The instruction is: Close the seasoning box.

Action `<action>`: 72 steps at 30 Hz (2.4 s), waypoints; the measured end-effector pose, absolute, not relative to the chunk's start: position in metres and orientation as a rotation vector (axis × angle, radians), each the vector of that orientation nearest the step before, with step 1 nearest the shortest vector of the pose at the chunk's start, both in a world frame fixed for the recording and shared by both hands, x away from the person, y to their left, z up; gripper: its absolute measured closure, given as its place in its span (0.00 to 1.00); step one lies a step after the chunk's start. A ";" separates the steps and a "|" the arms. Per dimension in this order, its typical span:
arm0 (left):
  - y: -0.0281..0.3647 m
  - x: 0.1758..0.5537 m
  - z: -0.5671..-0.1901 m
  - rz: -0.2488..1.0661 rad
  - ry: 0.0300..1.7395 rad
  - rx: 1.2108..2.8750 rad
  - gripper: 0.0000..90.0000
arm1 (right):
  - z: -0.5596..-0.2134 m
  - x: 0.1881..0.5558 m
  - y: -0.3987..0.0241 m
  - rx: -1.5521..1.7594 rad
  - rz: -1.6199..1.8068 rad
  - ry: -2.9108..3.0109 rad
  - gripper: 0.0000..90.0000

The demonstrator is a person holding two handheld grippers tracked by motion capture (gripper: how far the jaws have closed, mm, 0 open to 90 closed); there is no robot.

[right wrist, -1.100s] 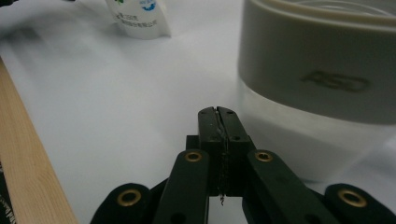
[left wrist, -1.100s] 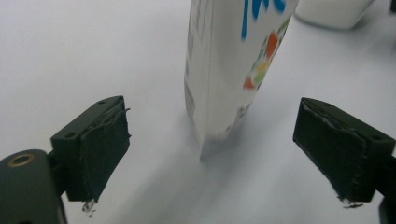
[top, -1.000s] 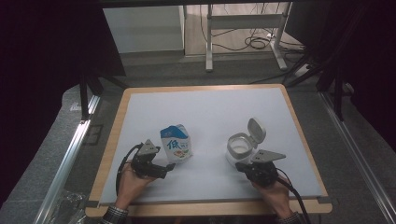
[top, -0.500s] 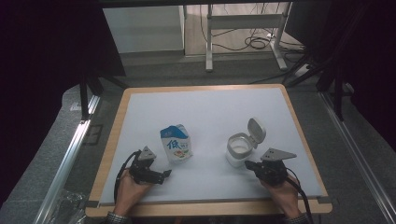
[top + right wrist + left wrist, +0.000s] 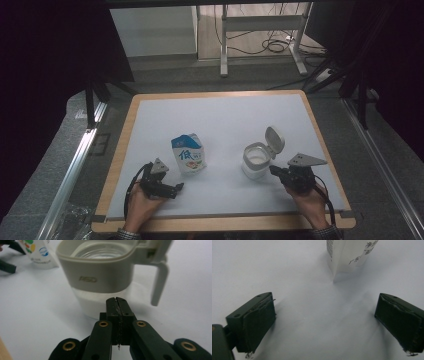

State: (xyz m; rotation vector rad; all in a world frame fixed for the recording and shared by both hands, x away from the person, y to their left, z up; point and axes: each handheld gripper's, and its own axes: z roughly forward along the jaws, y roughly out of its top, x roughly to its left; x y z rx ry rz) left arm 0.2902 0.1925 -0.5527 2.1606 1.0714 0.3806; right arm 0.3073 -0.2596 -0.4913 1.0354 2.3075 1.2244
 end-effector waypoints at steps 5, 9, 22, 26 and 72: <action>0.192 0.290 -0.553 0.381 1.074 2.155 0.02 | -0.486 0.313 -0.267 1.089 1.230 2.255 0.99; 0.192 0.290 -0.553 0.381 1.074 2.154 0.03 | -0.480 0.318 -0.271 1.093 1.223 2.237 0.99; 0.192 0.290 -0.553 0.382 1.074 2.155 0.03 | -0.462 0.330 -0.278 1.102 1.249 2.224 0.99; 0.192 0.290 -0.553 0.383 1.074 2.155 0.03 | -0.459 0.335 -0.281 1.107 1.254 2.214 0.99; 0.193 0.290 -0.553 0.384 1.073 2.157 0.03 | -0.458 0.312 -0.267 1.032 1.337 2.282 0.98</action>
